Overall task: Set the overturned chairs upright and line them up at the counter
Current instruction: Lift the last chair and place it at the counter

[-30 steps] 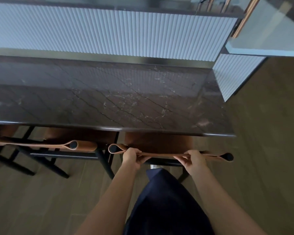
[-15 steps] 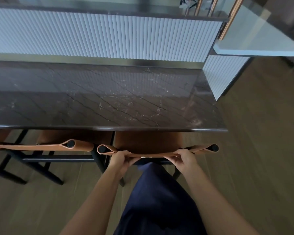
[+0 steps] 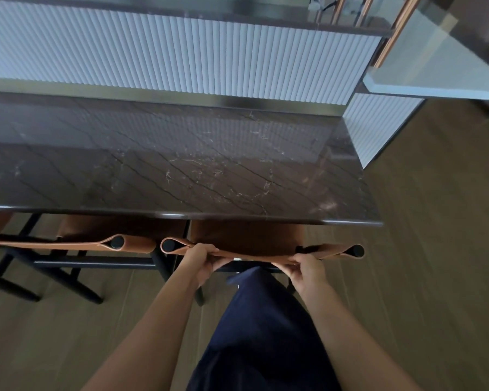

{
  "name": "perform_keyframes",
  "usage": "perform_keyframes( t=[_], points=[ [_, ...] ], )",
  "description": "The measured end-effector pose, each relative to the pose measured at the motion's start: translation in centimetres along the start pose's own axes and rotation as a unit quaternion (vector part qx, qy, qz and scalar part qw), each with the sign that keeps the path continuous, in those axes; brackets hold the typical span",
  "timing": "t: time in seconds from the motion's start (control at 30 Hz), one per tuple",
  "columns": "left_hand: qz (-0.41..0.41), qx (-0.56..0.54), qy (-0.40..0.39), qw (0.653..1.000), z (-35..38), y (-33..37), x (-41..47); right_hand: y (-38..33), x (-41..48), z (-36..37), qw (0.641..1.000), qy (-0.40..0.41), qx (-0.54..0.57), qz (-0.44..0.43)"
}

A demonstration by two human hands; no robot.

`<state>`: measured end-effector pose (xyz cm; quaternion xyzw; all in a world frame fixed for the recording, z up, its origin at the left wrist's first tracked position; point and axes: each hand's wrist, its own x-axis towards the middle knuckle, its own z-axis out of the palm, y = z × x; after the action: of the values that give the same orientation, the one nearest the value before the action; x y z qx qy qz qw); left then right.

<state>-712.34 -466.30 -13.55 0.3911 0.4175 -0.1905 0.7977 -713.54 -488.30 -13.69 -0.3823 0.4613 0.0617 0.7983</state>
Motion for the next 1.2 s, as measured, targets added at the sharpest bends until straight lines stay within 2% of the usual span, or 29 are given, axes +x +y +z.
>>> perform_keyframes(
  t=[0.23,0.43,0.93,1.2],
  points=[
    [-0.007,0.021,-0.003,1.0,0.4,-0.7,-0.1,0.1,0.3,-1.2,1.0,-0.003,0.021,-0.009],
    [0.005,-0.018,0.005,1.0,2.0,0.1,0.8,-1.4,1.5,0.0,0.998,-0.009,0.054,0.013],
    [-0.013,-0.001,0.016,1.0,3.3,0.0,0.6,-3.3,2.6,-0.6,0.999,-0.032,-0.01,0.038],
    [-0.011,-0.025,0.048,0.998,3.0,0.1,0.1,-3.7,2.2,-0.8,0.995,-0.03,-0.052,0.084]
  ],
)
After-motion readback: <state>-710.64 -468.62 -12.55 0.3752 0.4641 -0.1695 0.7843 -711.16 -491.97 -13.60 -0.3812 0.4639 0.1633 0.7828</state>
